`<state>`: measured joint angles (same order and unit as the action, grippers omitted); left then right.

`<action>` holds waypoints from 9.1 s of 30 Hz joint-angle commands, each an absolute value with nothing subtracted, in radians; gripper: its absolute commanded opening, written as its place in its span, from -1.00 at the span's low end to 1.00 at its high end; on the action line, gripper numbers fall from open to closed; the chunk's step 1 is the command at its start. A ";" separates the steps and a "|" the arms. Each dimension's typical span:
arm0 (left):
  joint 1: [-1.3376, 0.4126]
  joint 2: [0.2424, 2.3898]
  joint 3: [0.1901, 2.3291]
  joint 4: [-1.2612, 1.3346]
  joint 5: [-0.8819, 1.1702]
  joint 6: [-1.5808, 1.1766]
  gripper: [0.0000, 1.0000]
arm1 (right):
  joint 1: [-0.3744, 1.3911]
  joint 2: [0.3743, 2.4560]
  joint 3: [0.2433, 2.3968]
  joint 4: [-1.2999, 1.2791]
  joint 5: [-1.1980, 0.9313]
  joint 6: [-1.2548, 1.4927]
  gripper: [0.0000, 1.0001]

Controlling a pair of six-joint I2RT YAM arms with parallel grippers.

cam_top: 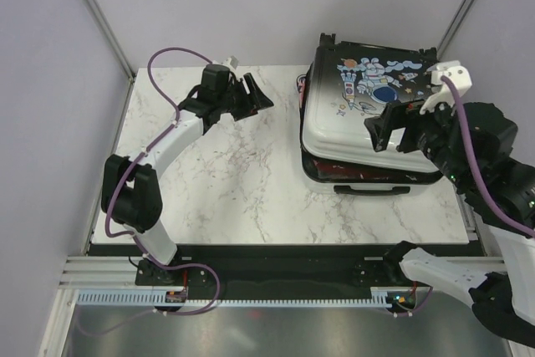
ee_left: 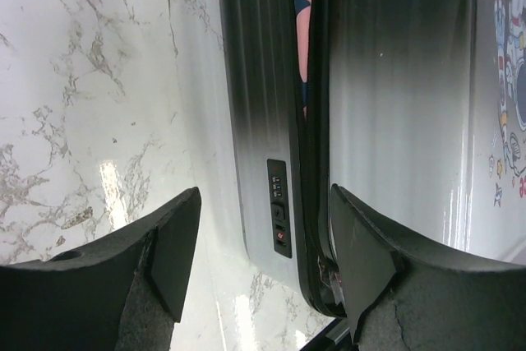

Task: Pack the luggage
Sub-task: Close the luggage at the center of the board, then move the luggage to the center of the board, then zip the luggage at the center of the board.

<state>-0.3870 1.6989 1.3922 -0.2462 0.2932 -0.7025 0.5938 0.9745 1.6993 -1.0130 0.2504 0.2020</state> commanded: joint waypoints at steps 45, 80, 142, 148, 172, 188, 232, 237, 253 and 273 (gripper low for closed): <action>-0.618 2.079 1.881 -0.321 0.412 -0.606 0.41 | -0.546 1.437 1.342 -0.414 -0.161 0.565 0.96; -0.785 1.821 1.701 -0.129 0.589 -0.698 0.42 | -0.368 1.516 1.175 -0.396 -0.548 0.377 0.96; -0.600 1.589 1.345 -0.325 0.384 -0.629 0.44 | 0.158 1.764 1.417 -0.391 -0.477 0.388 0.96; -0.594 1.552 1.362 -0.339 0.382 -0.635 0.44 | 0.054 1.660 1.485 -0.451 -0.402 0.414 0.96; -0.534 1.546 1.585 -0.457 0.269 -0.545 0.45 | -0.502 1.566 1.181 -0.328 -0.571 0.410 0.96; -0.604 1.772 1.822 -0.407 0.270 -0.514 0.44 | -0.592 1.574 1.239 -0.287 -0.532 0.604 0.93; -0.644 1.896 1.910 -0.393 0.255 -0.482 0.43 | 0.038 1.628 1.132 -0.414 -0.456 0.328 0.92; -0.643 1.873 1.839 -0.399 0.226 -0.476 0.43 | 0.005 1.594 1.126 -0.452 -0.474 0.255 0.94; -0.358 1.614 1.681 -0.468 0.239 -0.522 0.47 | -0.072 1.337 0.847 -0.290 -0.939 0.164 0.86; -0.041 1.479 1.422 -0.359 0.503 -0.598 0.47 | -0.049 1.520 0.664 0.518 -1.074 0.359 0.83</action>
